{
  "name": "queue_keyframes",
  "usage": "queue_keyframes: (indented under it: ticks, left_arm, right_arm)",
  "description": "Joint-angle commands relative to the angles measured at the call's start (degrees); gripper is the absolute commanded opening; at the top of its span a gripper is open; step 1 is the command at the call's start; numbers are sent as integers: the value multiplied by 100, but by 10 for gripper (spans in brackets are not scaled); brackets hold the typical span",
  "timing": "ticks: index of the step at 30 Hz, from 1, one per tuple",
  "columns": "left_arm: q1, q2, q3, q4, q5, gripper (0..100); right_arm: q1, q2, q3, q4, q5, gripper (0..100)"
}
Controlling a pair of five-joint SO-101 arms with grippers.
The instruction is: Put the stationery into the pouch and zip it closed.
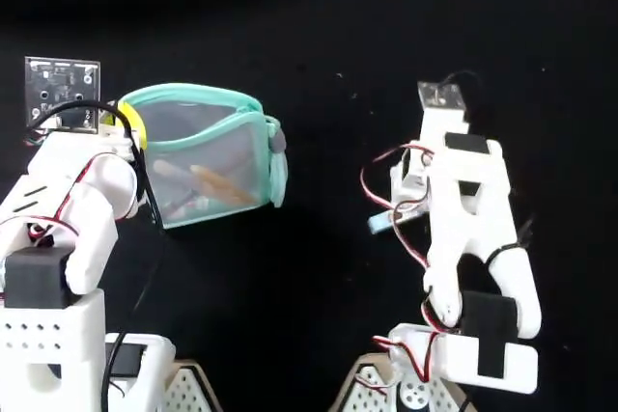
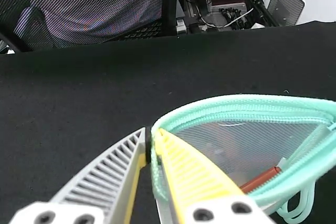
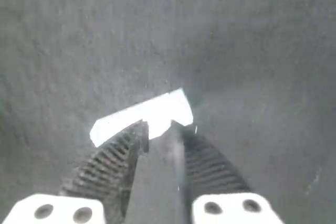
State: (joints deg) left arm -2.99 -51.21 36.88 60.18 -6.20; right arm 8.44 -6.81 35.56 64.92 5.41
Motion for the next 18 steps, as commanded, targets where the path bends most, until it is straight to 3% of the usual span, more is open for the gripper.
queue_keyframes:
  ticks: [1, 7, 15, 18]
  left_arm:
    - [40, 167, 1059, 88, -53, 30]
    - [40, 158, 1059, 97, -53, 30]
    - [40, 158, 1059, 105, -62, 30]
    - [40, 158, 1059, 105, -62, 30]
  right_arm:
    - [-53, -119, -242, 123, 53, 208]
    - [-70, 154, -268, 123, 53, 85]
    - [-62, 1051, -699, 132, 44, 217]
    - [-53, 1578, -1103, 132, 44, 217]
